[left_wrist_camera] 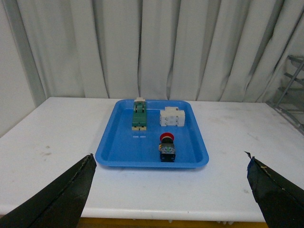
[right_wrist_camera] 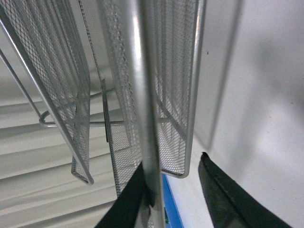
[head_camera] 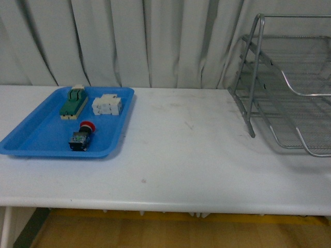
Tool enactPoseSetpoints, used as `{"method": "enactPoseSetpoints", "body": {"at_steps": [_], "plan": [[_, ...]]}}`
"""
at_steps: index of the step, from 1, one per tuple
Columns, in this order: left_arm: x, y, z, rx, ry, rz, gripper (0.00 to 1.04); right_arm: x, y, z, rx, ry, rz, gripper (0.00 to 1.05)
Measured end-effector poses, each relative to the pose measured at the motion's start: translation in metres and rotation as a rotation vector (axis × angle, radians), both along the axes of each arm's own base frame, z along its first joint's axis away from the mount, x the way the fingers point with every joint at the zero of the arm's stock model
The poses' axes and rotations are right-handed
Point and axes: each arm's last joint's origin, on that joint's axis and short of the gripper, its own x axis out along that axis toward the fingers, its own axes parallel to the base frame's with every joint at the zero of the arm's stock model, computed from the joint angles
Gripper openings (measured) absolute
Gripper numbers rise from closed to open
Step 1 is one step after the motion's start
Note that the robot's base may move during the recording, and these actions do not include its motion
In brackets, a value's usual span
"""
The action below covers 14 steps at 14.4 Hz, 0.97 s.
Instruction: Place button on rack with both arms
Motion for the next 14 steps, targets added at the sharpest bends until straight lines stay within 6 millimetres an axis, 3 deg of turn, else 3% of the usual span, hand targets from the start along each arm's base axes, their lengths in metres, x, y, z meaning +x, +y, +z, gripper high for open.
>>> {"method": "enactPoseSetpoints", "body": {"at_steps": [3,4,7,8,9,10,13,14], "plan": [[0.000,0.000,0.000,0.000,0.000,0.000,0.98,-0.003,0.000,-0.002,0.008,0.012,-0.002,0.43],[0.000,0.000,0.000,0.000,0.000,0.000,0.98,-0.009,0.000,-0.004,0.024,0.036,-0.007,0.62],[0.000,0.000,0.000,0.000,0.000,0.000,0.98,-0.023,-0.004,-0.007,0.065,0.073,-0.046,1.00],[0.000,0.000,0.000,0.000,0.000,0.000,0.98,-0.025,-0.007,-0.004,0.073,0.069,-0.059,0.97],[0.000,0.000,0.000,0.000,0.000,0.000,0.98,-0.039,-0.011,0.005,0.128,0.088,-0.124,0.98],[0.000,0.000,0.000,0.000,0.000,0.000,0.98,-0.043,-0.010,0.025,0.137,0.045,-0.125,0.98],[0.000,0.000,0.000,0.000,0.000,0.000,0.98,-0.056,-0.012,0.054,0.123,-0.022,-0.125,0.98],[0.000,0.000,0.000,0.000,0.000,0.002,0.98,-0.067,-0.004,0.071,-0.001,-0.005,-0.151,0.90]]}}
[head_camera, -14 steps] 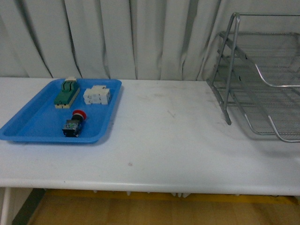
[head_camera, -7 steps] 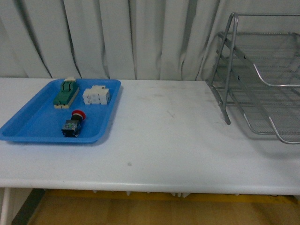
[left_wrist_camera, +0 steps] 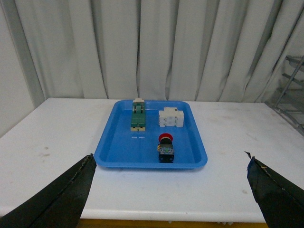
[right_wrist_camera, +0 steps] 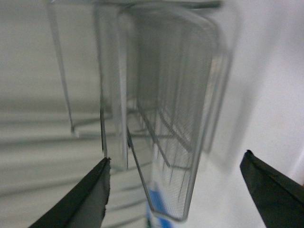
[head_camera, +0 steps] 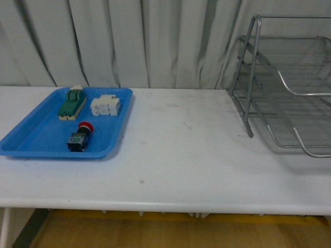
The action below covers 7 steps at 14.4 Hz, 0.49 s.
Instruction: Place button on rack with both arms
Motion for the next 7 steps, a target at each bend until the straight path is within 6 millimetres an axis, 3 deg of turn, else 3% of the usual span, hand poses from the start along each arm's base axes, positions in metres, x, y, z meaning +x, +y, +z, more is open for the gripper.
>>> {"method": "enactPoseSetpoints", "body": {"at_steps": [1,2,3,5,7], "plan": [[0.000,0.000,0.000,0.000,0.001,-0.003,0.98,-0.019,0.022,0.029,-0.287,-0.058,0.034,0.79],[0.000,0.000,0.000,0.000,0.000,-0.003,0.98,-0.033,0.045,0.063,-0.716,-0.188,0.084,0.66],[0.000,0.000,0.000,0.000,0.000,-0.002,0.98,-0.048,0.063,0.075,-1.040,-0.229,0.112,0.53],[0.000,0.000,0.000,0.000,0.000,-0.002,0.98,-0.078,0.092,0.058,-1.360,-0.139,0.213,0.30],[0.000,0.000,0.000,0.000,0.000,-0.002,0.98,-0.088,0.109,0.074,-1.547,-0.206,0.173,0.04]]}}
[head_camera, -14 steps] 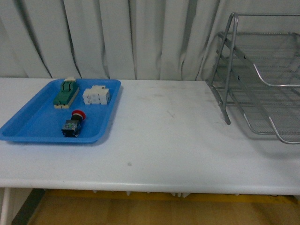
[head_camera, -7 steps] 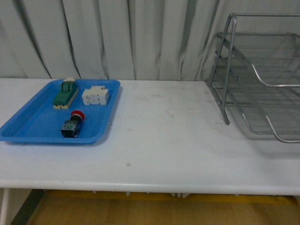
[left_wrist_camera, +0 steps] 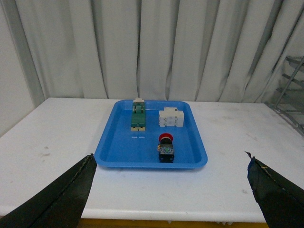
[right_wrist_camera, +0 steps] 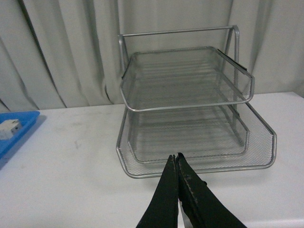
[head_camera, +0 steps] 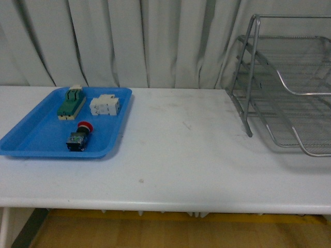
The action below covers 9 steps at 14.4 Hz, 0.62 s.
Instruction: Place button on rack with both arms
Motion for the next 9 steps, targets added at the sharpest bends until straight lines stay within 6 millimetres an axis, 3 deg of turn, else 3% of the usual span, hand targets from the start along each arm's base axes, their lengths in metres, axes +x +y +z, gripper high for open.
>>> {"method": "enactPoseSetpoints", "body": {"at_steps": [9], "plan": [[0.000,0.000,0.000,0.000,0.000,0.000,0.98,-0.026,0.038,0.007,-0.058,-0.023,0.003,0.02]]}}
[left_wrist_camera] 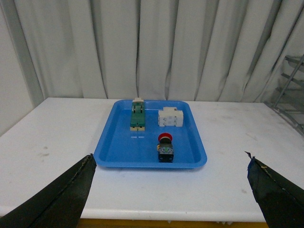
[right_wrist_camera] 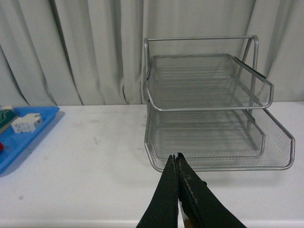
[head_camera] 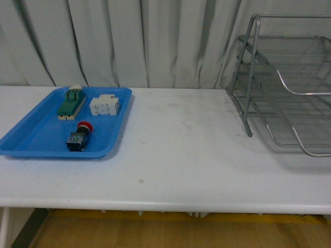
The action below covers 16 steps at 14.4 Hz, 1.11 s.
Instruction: Place button on rack with both arms
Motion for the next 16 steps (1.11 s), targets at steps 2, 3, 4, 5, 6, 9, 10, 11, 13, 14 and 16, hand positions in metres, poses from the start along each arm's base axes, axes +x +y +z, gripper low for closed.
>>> {"method": "enactPoseSetpoints", "body": {"at_steps": [2,3,4,5,6,9,10,11,13,14,16], "plan": [[0.000,0.000,0.000,0.000,0.000,0.000,0.98,-0.003,0.001,0.000,-0.002,0.003,-0.005,0.02],[0.000,0.000,0.000,0.000,0.000,0.000,0.98,-0.005,0.001,0.000,-0.002,-0.003,-0.008,0.02],[0.000,0.000,0.000,0.000,0.000,0.000,0.98,-0.006,0.001,0.000,-0.002,-0.003,-0.008,0.02],[0.000,0.000,0.000,0.000,0.000,0.000,0.98,-0.009,0.001,0.000,-0.002,-0.002,-0.008,0.02],[0.000,0.000,0.000,0.000,0.000,0.000,0.98,-0.010,0.001,0.000,-0.002,0.000,-0.008,0.02],[0.000,0.000,0.000,0.000,0.000,0.000,0.98,-0.018,0.001,-0.004,-0.003,0.037,-0.009,0.02],[0.000,0.000,0.000,0.000,0.000,0.000,0.98,-0.025,0.001,-0.001,-0.003,-0.014,-0.008,0.02],[0.000,0.000,0.000,0.000,-0.001,0.000,0.98,-0.025,0.001,-0.004,-0.003,0.017,-0.009,0.02],[0.000,0.000,0.000,0.000,0.001,0.000,0.98,-0.025,0.001,-0.004,-0.003,0.008,-0.008,0.02],[0.000,0.000,0.000,0.000,-0.001,0.000,0.98,-0.025,0.001,-0.003,-0.003,0.008,-0.009,0.02],[0.000,0.000,0.000,0.000,-0.002,0.000,0.98,-0.025,0.001,-0.003,-0.003,0.008,-0.009,0.02]]}}
